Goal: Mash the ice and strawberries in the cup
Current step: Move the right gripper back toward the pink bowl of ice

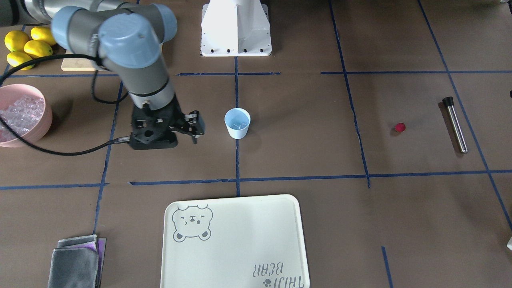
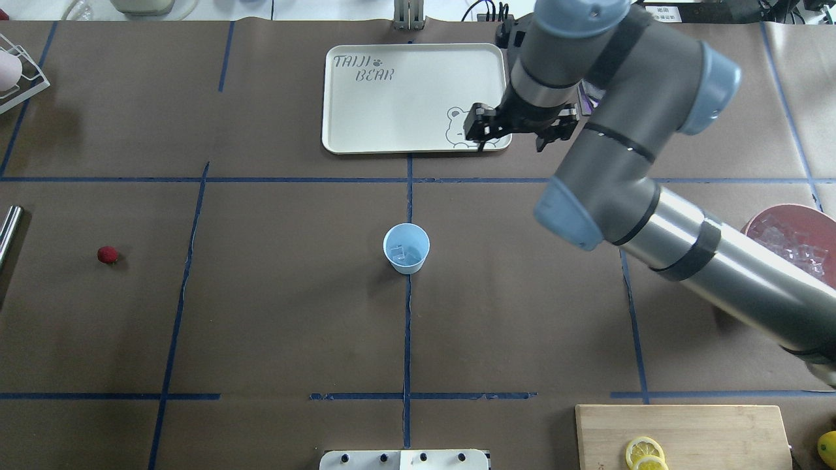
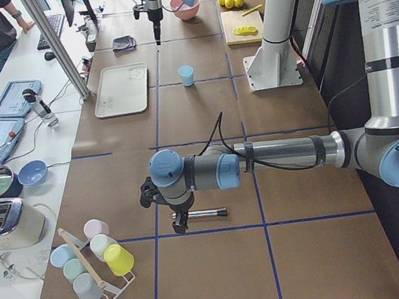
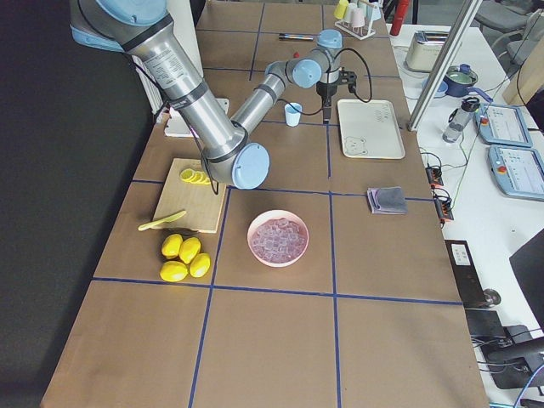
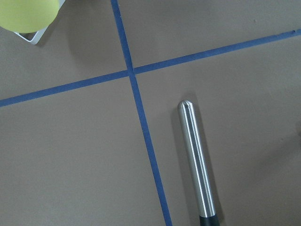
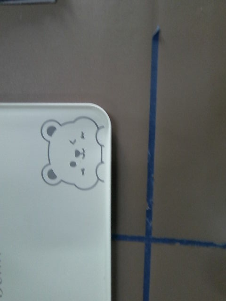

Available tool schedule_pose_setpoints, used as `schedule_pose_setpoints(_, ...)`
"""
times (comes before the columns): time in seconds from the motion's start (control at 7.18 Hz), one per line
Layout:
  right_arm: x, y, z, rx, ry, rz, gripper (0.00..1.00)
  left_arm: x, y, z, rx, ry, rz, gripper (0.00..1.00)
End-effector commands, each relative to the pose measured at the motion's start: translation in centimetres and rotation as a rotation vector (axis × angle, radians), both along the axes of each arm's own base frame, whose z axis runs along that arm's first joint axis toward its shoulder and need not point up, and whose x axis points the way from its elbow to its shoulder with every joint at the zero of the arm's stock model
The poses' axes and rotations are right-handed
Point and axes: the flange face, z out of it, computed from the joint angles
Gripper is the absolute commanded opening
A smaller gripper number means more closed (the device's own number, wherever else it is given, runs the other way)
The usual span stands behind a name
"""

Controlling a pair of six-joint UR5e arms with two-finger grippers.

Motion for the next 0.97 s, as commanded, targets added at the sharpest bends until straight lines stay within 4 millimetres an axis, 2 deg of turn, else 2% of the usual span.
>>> schedule_pose_setpoints(0.0,12.4,-2.0,8.3,0.093,0.021,-0.098,1.0,0.0,-0.4,-0.4,0.008,-0.004,-0.003,1.0)
schedule_pose_setpoints(0.28,23.7,-0.9,18.9,0.166,0.058,-0.218,1.0,0.1,-1.4,-1.8,0.088,0.0,-0.003,1.0)
schedule_pose_setpoints(0.42,29.6,1.0,24.8,0.199,0.063,-0.285,1.0,0.1,-1.7,-2.4,0.159,0.001,-0.004,1.0)
schedule_pose_setpoints(0.56,34.8,3.7,30.2,0.212,0.074,-0.323,1.0,0.2,-2.2,-2.3,0.177,0.0,-0.003,1.0)
schedule_pose_setpoints(0.7,38.9,6.5,34.4,0.204,0.081,-0.336,1.0,0.6,-3.6,-3.6,0.204,0.008,0.005,1.0)
schedule_pose_setpoints(0.84,42.5,10.2,38.6,0.135,0.085,-0.293,1.0,0.5,-3.6,-3.7,0.209,0.011,0.006,1.0)
